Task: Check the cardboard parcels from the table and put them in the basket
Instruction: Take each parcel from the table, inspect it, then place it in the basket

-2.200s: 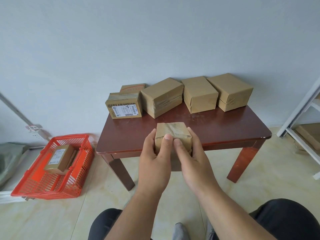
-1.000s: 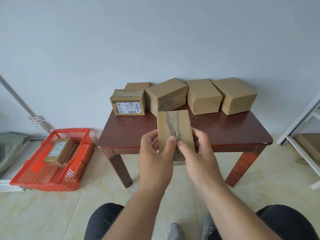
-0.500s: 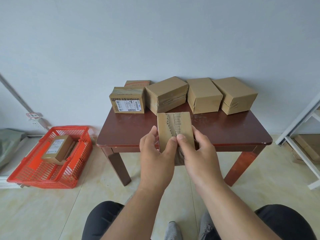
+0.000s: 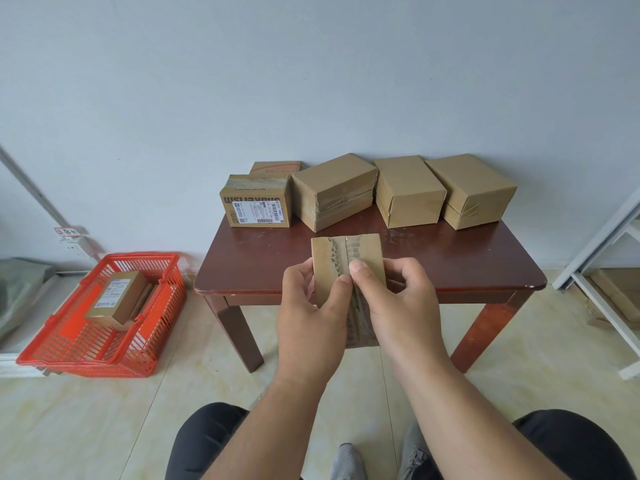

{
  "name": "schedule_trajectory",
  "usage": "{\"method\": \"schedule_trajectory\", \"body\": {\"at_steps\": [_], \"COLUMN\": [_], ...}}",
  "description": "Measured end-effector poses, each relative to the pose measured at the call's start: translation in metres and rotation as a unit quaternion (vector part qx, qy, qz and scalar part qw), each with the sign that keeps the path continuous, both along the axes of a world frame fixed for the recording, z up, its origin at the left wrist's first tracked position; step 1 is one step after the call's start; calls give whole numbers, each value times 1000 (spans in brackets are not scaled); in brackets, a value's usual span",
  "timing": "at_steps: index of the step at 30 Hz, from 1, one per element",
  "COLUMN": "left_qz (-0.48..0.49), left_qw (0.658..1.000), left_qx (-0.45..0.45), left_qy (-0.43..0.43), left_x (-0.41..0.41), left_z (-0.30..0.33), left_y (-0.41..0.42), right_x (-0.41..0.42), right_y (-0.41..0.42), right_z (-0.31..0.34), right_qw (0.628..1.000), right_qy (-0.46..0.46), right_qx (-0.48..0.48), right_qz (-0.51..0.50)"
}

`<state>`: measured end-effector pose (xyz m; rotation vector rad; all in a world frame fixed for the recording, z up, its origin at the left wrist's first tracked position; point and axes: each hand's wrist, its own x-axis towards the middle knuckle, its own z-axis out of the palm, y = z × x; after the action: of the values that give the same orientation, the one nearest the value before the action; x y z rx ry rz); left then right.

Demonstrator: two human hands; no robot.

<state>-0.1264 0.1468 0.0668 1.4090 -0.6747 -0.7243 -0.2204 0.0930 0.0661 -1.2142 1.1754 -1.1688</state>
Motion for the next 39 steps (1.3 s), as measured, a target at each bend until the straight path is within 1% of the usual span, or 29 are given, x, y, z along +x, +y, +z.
{"method": "schedule_trajectory", "body": {"at_steps": [4, 9, 13, 15, 17, 19, 20, 24, 29, 31, 33, 36, 39], "left_qz": [2, 15, -4, -24, -43, -51, -47, -15, 7, 4, -1, 3, 5], "left_qw": [1000, 1000, 1000, 999, 997, 993, 993, 997, 999, 999, 998, 998, 997], "left_qx": [7, -2, -15, -22, -33, -27, -24, -18, -14, -16, -16, -22, -20], "left_qy": [14, 24, -6, -24, -54, -100, -106, -69, -47, -45, -63, -65, -69], "left_x": [-1, 2, 7, 5, 3, -1, -1, 2, 7, 8, 7, 5, 2], "left_z": [5, 11, 11, 9, 11, 13, 12, 6, 9, 9, 7, 4, 2], "left_y": [0, -2, -2, -1, 0, 1, 1, -2, -3, -3, -2, -1, 1], "right_x": [0, -3, -7, -6, -5, -5, -4, -5, -6, -6, -6, -5, -3], "right_y": [5, 9, 9, 4, -1, -4, -4, -1, 9, 11, 8, 2, 3], "right_z": [-2, -4, -4, 0, 4, 5, 4, 2, -1, 0, 3, 10, 11], "right_qw": [1000, 999, 997, 997, 997, 998, 998, 999, 997, 997, 998, 997, 990], "right_qy": [24, 10, -5, 7, 40, 47, 44, 34, 30, 25, 24, 29, -15], "right_qx": [-2, -8, -22, -22, -24, -25, -24, -23, -32, -30, -23, 2, 55], "right_qz": [0, 36, 67, 76, 56, 33, 26, 34, 56, 60, 56, 71, 127]}}
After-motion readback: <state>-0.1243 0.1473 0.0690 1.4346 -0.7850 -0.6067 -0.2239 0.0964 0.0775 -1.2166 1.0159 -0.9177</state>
